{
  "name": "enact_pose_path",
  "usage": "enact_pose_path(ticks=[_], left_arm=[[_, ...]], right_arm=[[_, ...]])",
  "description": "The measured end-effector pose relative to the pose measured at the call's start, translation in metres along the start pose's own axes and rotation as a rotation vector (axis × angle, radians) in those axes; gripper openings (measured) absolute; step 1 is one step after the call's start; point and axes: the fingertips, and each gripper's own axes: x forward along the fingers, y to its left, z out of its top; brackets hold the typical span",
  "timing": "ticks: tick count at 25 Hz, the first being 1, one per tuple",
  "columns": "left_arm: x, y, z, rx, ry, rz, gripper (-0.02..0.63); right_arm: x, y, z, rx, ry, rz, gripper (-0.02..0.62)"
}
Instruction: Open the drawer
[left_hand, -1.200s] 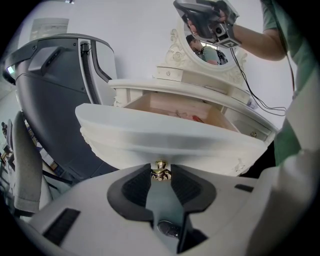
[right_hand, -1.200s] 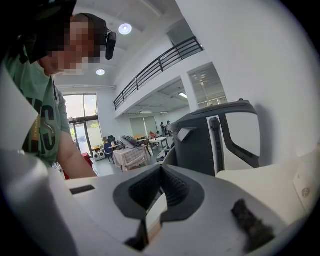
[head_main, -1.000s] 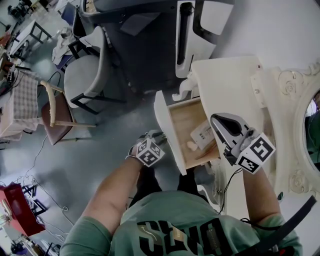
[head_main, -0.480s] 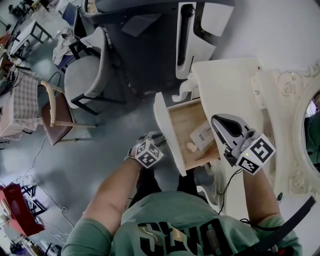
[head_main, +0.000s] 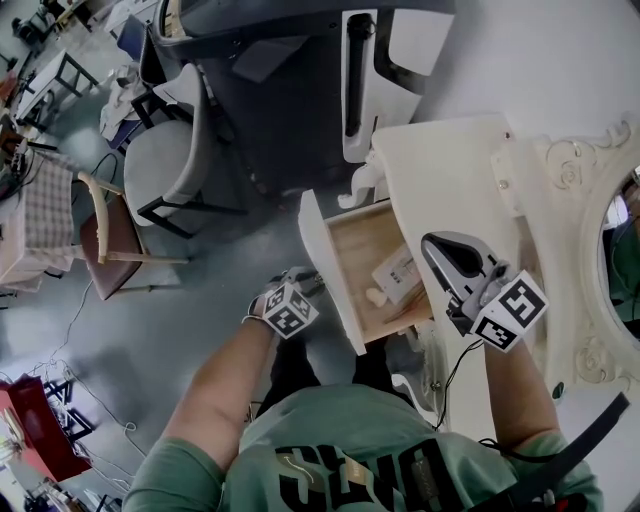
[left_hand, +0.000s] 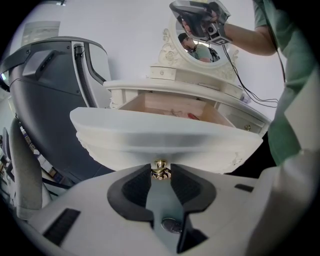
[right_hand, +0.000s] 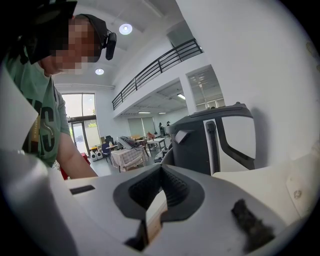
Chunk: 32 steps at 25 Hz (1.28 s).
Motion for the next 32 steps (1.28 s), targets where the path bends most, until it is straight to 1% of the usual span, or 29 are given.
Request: enact_pose_path(ticks=[7, 10, 12, 15, 18, 24, 29, 32], left_arm=[[-0.002, 0.000, 0.000, -0.040, 0.009, -0.002, 0.133], [-0.016, -0.001, -0.004, -0.044, 0.002, -0.006, 0.188], [-0.033, 0.005, -0.007, -0.067, -0.024, 0.011, 0.195], [-0.068, 0.016, -0.007, -0.128, -0.104, 0.033, 0.194], [-0.110, 0.024, -0.002, -0.175, -0.200, 0.030, 0.183], [-0.196, 0.048, 0.015, -0.176, -0.381, 0.026, 0.123], [-0.263, 0.038, 0.029, -0.145, -0.504, 0.000, 0.048], [-0.295, 0.029, 0.043, -0.164, -0.576, -0.052, 0.011]], right_arm=[[-0.006, 0.001, 0.007, -0.004, 0.001, -0.010, 0.011], [-0.006, 0.006, 0.018, -0.020, -0.005, -0.011, 0.011], [-0.004, 0.013, 0.029, -0.034, -0.011, -0.013, 0.011], [-0.001, 0.025, 0.050, -0.054, -0.027, -0.024, 0.011], [0.001, 0.036, 0.068, -0.053, -0.046, -0.053, 0.011], [0.012, 0.062, 0.090, -0.040, -0.072, -0.130, 0.011], [0.025, 0.081, 0.112, -0.012, -0.107, -0.149, 0.011], [0.018, 0.091, 0.123, 0.001, -0.137, -0.158, 0.011]])
